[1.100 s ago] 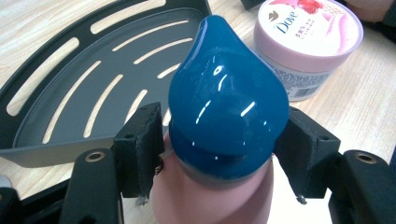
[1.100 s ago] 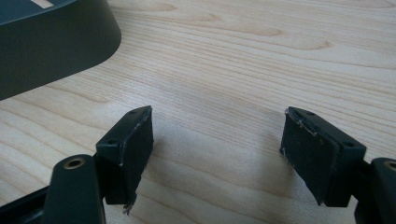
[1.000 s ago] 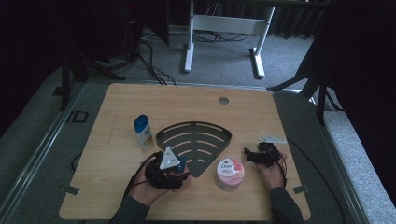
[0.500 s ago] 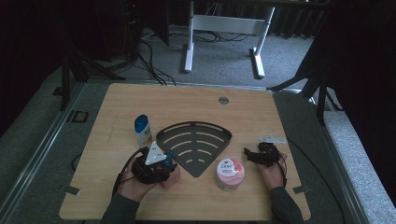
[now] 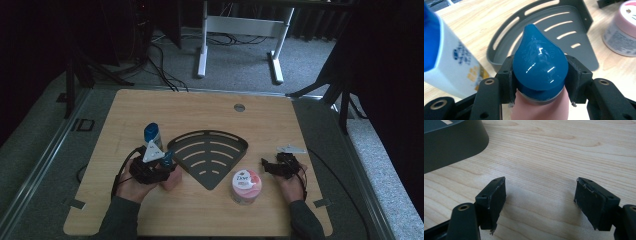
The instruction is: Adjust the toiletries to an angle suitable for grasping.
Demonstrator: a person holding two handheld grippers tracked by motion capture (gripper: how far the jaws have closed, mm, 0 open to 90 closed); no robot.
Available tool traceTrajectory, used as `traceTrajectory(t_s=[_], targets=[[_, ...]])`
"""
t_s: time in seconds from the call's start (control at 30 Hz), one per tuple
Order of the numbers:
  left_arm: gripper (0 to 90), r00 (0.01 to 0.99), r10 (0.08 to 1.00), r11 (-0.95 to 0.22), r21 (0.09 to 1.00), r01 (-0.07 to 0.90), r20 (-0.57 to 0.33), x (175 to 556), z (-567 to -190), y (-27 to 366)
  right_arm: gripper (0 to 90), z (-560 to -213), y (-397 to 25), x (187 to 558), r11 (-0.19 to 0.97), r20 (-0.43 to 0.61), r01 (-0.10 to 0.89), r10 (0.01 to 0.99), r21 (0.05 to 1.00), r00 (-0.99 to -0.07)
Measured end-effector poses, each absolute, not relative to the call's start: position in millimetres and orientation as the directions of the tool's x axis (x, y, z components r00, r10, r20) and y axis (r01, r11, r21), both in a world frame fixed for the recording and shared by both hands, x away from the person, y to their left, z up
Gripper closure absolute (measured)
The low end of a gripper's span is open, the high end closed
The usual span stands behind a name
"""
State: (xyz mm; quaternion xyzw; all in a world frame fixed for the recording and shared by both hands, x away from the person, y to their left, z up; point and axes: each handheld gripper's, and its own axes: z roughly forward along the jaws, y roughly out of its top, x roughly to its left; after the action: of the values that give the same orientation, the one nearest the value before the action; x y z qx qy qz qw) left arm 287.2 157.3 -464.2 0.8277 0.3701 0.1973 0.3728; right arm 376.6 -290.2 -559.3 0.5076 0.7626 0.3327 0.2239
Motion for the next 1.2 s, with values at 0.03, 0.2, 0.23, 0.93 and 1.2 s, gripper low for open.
traceTrajectory(t_s=[0.03,0.2,0.23,0.93,1.2], targets=[[49.1,0.639,0.767,-0.44,0.765,0.47,0.049,291,-464,160,24.8,-559,-290,377,0.263,-0.003,0.625,0.923,0.735,-0.385],[49.1,0.625,0.779,-0.433,0.763,0.479,0.049,300,-464,165,24.8,-559,-290,377,0.263,-0.004,0.625,0.923,0.735,-0.384],[49.1,0.623,0.781,-0.431,0.763,0.481,0.048,302,-464,166,24.8,-559,-290,377,0.263,-0.003,0.625,0.923,0.735,-0.385],[43.2,0.591,0.806,-0.389,0.754,0.529,0.001,273,-464,192,24.8,-559,-290,377,0.263,-0.004,0.625,0.923,0.735,-0.385],[62.2,0.633,0.774,-0.428,0.723,0.542,-0.016,249,-473,190,24.8,-559,-290,377,0.263,-0.004,0.625,0.923,0.735,-0.385]])
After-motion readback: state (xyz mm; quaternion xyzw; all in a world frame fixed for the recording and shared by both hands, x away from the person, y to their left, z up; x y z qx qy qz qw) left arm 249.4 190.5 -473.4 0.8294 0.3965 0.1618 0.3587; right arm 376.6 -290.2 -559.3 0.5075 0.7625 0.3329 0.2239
